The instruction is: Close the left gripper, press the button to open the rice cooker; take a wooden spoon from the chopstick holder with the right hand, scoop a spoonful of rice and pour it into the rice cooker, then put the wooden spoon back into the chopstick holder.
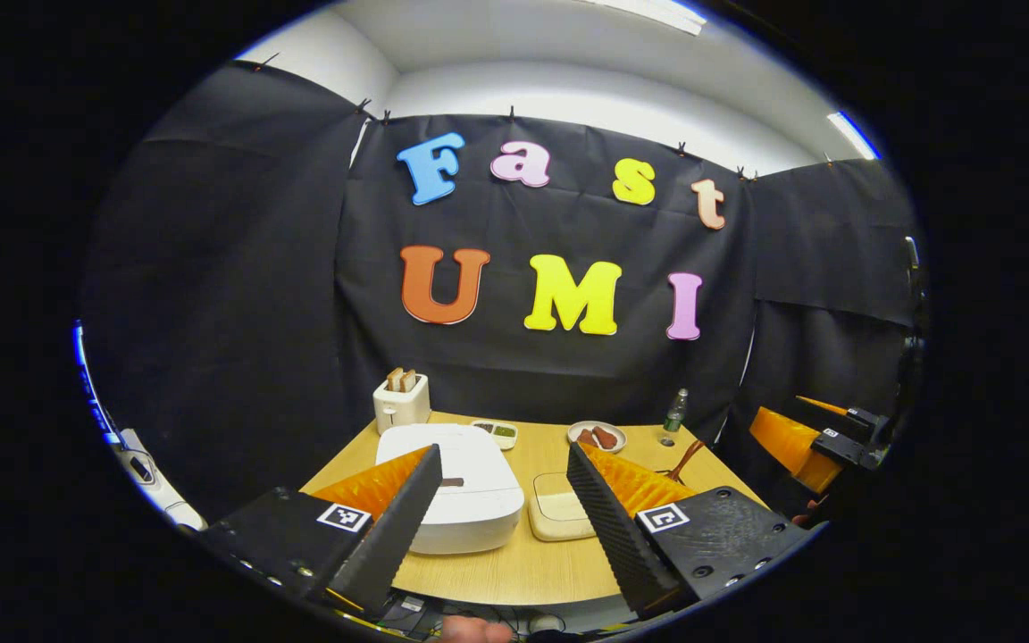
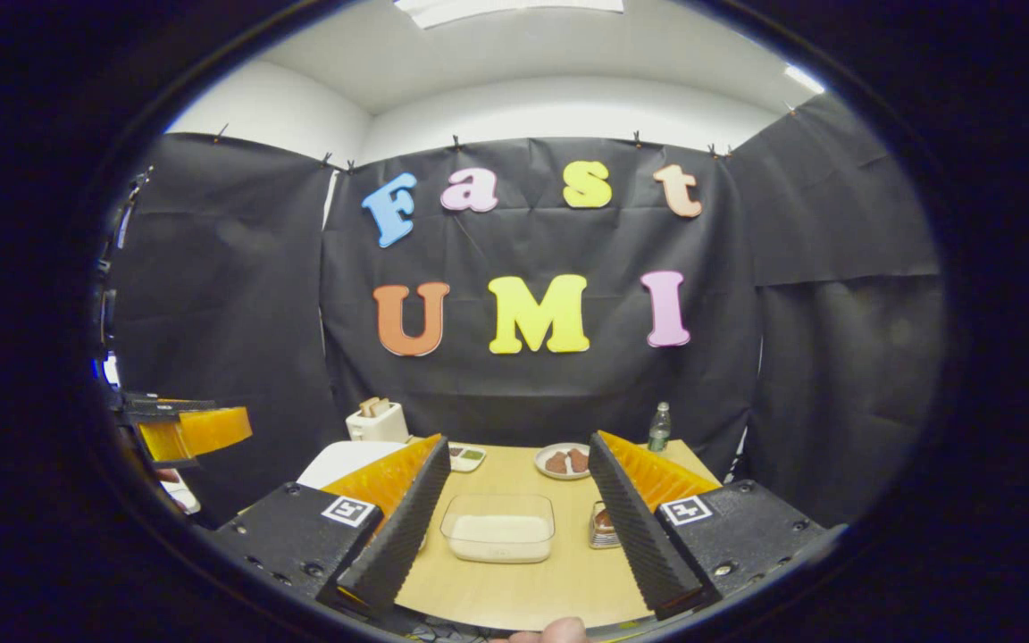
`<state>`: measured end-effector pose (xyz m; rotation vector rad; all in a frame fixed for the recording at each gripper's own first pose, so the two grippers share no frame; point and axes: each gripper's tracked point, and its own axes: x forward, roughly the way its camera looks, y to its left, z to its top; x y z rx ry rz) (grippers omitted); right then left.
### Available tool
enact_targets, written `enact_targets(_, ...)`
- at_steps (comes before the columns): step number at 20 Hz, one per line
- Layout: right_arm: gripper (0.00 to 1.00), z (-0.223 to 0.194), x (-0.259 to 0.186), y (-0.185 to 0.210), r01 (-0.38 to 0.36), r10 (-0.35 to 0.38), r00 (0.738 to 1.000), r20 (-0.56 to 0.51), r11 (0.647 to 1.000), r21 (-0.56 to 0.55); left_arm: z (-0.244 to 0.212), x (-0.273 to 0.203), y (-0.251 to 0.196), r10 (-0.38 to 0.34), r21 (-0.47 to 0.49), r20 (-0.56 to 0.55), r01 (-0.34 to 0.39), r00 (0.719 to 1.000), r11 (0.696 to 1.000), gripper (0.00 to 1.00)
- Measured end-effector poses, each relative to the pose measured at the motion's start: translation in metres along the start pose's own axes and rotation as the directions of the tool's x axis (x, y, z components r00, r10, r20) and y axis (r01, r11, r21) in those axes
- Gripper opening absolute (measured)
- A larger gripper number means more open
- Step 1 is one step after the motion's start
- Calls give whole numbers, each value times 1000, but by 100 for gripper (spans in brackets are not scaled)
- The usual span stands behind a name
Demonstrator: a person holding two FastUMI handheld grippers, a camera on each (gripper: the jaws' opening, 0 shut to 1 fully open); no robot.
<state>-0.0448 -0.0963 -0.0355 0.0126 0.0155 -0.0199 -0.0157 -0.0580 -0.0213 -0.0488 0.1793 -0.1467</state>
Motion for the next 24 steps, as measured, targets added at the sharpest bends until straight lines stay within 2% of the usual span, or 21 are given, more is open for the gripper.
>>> enact_targets(4, 100, -5, -22, 10, 7, -7, 1000, 24, 1000, 0, 1, -25, -5, 1, 17, 56, -2, 998, 1000, 93)
enact_targets(11, 100, -11, -35, 22, -11, 11, 999, 41, 1000, 2, -1, -44, -5, 25, 17, 119, -27, 993, 1000, 93)
enact_targets(24, 100, -19, -31, 38, -49, 48, 998, 35, 999, 0, -8, -49, -4, 30, 31, 129, -34, 991, 999, 93)
